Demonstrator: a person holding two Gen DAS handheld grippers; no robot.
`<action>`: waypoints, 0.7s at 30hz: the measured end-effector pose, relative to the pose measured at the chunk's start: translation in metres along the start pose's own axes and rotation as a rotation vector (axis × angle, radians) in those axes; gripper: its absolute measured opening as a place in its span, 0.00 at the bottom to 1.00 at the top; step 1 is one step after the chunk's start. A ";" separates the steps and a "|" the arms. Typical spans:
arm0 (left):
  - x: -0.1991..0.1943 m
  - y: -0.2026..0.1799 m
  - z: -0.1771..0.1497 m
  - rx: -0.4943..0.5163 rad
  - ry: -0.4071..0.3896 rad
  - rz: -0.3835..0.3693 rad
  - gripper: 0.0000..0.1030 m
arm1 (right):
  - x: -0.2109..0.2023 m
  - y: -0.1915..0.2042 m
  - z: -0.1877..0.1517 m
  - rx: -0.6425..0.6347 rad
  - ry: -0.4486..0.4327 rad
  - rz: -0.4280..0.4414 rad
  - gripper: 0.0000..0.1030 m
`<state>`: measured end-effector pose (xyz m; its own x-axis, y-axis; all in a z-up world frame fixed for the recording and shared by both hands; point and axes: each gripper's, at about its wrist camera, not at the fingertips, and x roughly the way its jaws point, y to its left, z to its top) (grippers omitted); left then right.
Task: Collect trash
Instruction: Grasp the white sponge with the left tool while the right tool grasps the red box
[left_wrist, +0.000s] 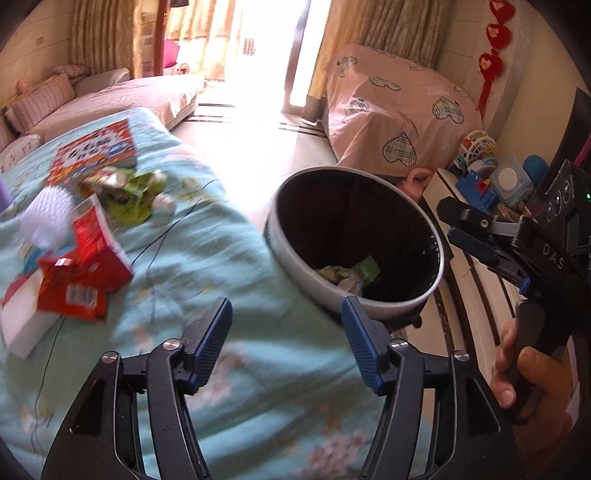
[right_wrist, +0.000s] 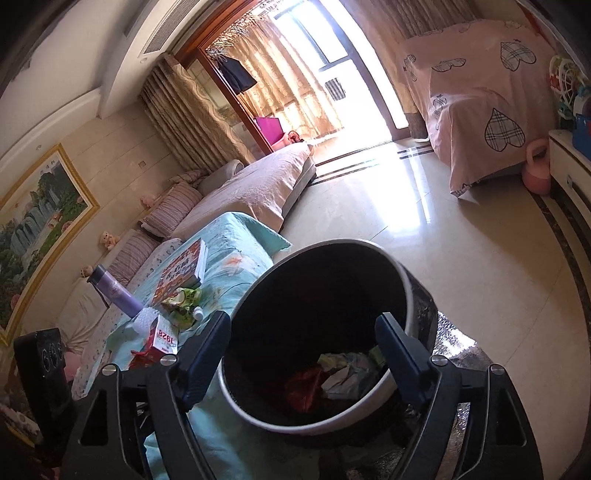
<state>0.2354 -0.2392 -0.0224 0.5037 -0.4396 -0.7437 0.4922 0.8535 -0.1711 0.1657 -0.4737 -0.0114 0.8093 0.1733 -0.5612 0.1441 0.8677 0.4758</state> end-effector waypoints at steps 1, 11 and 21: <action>-0.005 0.006 -0.007 -0.012 -0.004 0.001 0.63 | -0.001 0.003 -0.005 0.000 0.005 0.007 0.81; -0.056 0.068 -0.064 -0.104 -0.044 0.105 0.64 | -0.003 0.059 -0.055 -0.074 0.091 0.082 0.88; -0.085 0.128 -0.100 -0.192 -0.045 0.189 0.64 | 0.026 0.118 -0.090 -0.208 0.141 0.108 0.90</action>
<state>0.1847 -0.0649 -0.0453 0.6068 -0.2760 -0.7454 0.2449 0.9571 -0.1550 0.1522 -0.3250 -0.0309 0.7241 0.3205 -0.6107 -0.0708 0.9153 0.3964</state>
